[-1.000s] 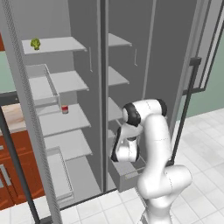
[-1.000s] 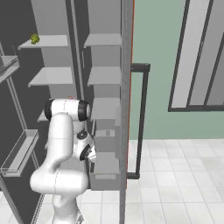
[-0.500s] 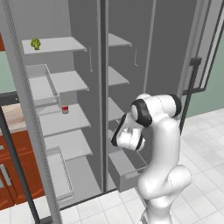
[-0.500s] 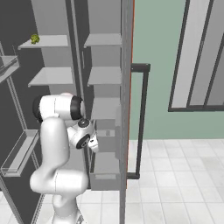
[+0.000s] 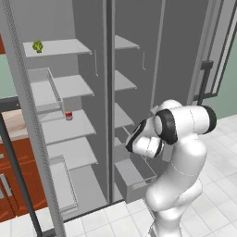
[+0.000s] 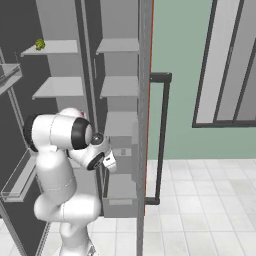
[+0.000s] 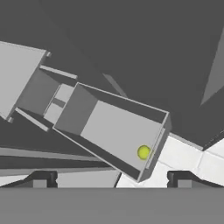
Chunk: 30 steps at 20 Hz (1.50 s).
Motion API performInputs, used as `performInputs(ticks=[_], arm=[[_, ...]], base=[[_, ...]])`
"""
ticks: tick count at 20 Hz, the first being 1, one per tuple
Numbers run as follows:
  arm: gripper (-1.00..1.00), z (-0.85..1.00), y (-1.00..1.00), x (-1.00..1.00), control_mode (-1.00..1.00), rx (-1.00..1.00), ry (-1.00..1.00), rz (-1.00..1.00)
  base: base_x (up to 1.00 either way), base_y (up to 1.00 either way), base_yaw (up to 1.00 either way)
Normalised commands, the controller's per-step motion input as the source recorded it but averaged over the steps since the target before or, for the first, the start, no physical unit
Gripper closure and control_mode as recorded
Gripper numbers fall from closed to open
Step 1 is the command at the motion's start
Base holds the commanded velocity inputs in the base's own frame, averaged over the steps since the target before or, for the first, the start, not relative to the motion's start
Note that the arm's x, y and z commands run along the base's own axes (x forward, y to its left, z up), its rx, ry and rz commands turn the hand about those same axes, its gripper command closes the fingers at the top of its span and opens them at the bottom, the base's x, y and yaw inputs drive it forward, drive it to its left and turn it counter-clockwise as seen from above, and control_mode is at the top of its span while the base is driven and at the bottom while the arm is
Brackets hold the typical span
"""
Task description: Take the pear and broccoli from the fridge shelf and place them in the freezer drawer to begin freezing them.
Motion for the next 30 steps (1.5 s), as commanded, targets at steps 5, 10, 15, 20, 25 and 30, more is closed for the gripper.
performInputs(ticks=[5,10,15,20,25,30], arm=[[-1.00,1.00,0.23,-0.16,-1.00,-0.10,0.00,0.01],[-1.00,1.00,0.25,-0.07,-1.00,-0.12,0.02,0.02],[-1.00,1.00,0.18,0.00,-1.00,-0.10,0.09,0.04],[-1.00,1.00,0.19,0.00,-1.00,-0.07,0.20,0.06],[-1.00,1.00,0.22,0.00,-1.00,-0.06,0.27,0.10],[-1.00,0.38,0.15,-0.27,-1.00,-0.13,0.19,0.19]], base=[[0.00,0.00,0.00],[0.00,0.00,0.00],[0.00,0.00,0.00],[0.00,0.00,0.00],[0.00,0.00,0.00],[0.00,0.00,0.00]])
